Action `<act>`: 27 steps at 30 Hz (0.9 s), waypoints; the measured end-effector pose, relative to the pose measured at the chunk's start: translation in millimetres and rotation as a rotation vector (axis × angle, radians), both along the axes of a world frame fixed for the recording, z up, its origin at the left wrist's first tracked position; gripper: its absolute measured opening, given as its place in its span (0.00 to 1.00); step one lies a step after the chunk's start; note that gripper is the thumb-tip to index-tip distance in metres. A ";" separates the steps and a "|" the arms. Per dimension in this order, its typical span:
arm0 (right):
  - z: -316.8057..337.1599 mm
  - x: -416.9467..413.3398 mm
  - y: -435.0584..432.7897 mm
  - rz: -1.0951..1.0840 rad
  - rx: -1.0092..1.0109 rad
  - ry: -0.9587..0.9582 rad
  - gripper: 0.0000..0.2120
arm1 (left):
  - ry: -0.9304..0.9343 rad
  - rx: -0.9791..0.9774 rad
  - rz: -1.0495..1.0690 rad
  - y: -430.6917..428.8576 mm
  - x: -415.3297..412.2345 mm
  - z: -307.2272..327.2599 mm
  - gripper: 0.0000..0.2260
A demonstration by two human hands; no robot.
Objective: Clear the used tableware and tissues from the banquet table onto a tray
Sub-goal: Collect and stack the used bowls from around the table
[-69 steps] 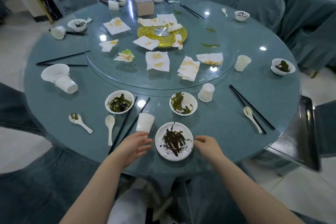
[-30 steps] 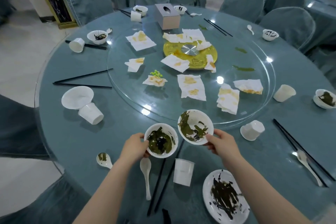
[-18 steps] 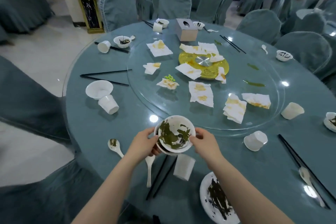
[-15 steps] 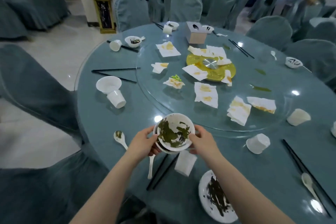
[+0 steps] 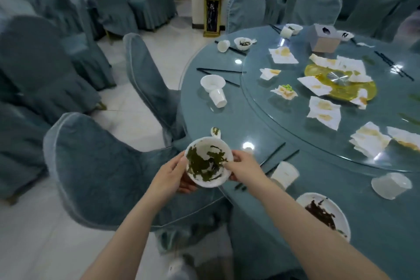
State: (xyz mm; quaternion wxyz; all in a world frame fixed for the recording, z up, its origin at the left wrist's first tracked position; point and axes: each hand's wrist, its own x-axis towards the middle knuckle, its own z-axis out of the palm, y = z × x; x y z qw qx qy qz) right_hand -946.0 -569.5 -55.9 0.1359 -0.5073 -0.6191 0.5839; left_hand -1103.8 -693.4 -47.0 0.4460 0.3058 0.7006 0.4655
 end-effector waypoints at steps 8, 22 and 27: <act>47.3 -124.2 -62.6 0.205 0.125 0.113 0.13 | 0.089 0.083 0.248 -89.8 -98.4 26.0 0.15; 93.2 -395.2 -214.3 0.440 0.125 0.307 0.11 | 0.110 0.211 0.432 -272.3 -343.7 65.1 0.17; 79.5 -456.5 -228.3 0.484 0.085 0.254 0.11 | 0.035 0.244 0.466 -291.0 -397.3 50.4 0.17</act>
